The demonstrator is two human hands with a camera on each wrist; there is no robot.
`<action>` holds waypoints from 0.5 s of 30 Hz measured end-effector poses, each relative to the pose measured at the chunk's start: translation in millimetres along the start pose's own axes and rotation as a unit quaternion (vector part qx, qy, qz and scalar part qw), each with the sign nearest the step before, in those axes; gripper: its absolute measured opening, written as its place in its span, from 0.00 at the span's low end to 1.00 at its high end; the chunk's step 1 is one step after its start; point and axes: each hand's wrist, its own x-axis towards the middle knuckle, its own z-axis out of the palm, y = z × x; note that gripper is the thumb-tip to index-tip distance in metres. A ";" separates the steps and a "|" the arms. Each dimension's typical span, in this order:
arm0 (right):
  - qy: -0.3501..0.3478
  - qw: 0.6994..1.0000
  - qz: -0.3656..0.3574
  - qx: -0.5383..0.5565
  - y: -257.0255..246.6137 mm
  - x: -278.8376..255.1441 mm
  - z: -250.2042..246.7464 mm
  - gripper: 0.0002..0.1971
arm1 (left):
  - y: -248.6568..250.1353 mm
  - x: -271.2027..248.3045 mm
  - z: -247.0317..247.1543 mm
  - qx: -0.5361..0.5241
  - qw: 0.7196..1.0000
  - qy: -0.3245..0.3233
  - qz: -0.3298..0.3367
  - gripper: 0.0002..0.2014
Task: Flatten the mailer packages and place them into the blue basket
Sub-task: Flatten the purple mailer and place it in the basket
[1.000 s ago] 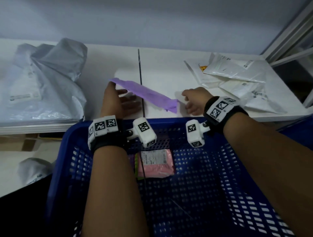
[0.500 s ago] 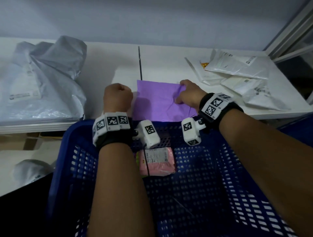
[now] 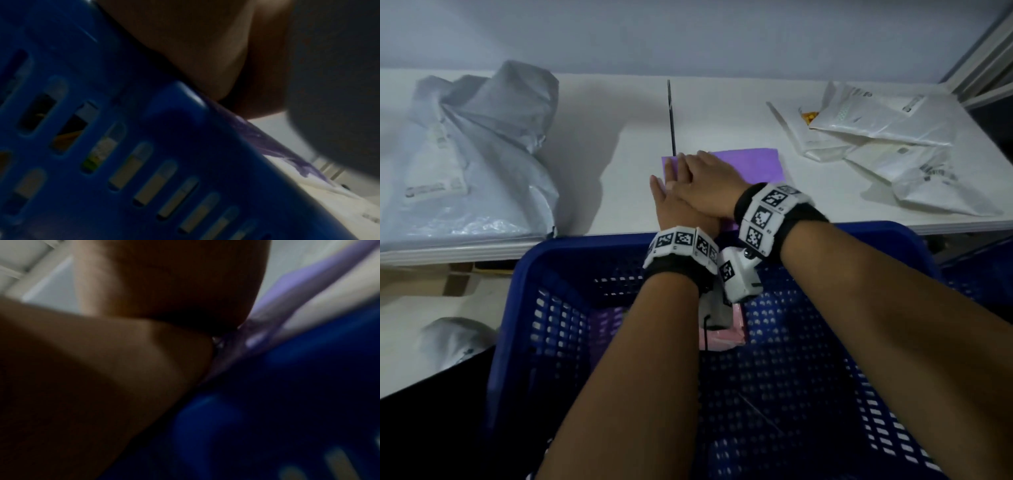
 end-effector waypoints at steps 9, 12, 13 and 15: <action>0.054 0.998 -0.025 0.032 43.0 0.8 14.5 0.30 | -1.6 6.3 -6.8 -0.058 0.998 0.017 0.007 0.36; 0.074 0.997 -0.001 -0.025 63.8 0.4 14.5 0.31 | -5.0 11.6 -9.1 -0.105 0.994 0.025 -0.009 0.34; 0.077 0.997 0.006 -0.031 71.0 0.7 13.3 0.31 | -6.9 13.0 -9.2 -0.111 0.994 0.023 -0.011 0.36; 0.076 0.996 0.021 -0.042 83.1 -1.1 11.1 0.33 | -10.0 14.1 -9.1 -0.114 0.993 0.021 -0.012 0.41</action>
